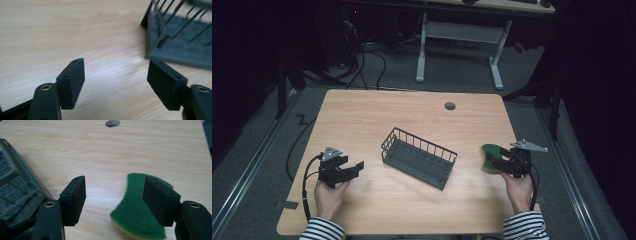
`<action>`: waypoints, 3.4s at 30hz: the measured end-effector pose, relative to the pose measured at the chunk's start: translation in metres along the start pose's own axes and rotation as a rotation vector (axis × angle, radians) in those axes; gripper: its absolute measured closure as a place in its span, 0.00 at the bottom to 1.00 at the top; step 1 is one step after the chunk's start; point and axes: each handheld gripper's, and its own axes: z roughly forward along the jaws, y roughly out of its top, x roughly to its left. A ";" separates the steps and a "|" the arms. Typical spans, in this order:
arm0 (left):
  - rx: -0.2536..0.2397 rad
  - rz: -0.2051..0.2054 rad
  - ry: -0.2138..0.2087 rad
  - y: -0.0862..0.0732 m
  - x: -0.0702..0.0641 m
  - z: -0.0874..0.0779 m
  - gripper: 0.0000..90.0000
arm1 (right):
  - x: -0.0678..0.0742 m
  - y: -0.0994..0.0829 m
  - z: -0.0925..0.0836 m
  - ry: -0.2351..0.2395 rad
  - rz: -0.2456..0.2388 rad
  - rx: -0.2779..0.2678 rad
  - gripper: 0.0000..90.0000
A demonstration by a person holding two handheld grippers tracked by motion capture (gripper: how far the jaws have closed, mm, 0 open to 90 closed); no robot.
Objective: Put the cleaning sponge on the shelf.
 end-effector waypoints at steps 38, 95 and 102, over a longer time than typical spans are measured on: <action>0.035 0.054 0.109 -0.025 0.005 0.016 0.31 | -0.022 0.006 0.071 -0.214 0.093 0.292 0.29; 0.028 0.042 0.101 -0.026 0.006 0.016 0.31 | -0.001 0.018 0.040 -0.087 0.034 0.302 0.34; 0.031 0.046 0.102 -0.026 0.006 0.016 0.31 | 0.005 0.022 0.031 -0.076 0.002 0.279 0.34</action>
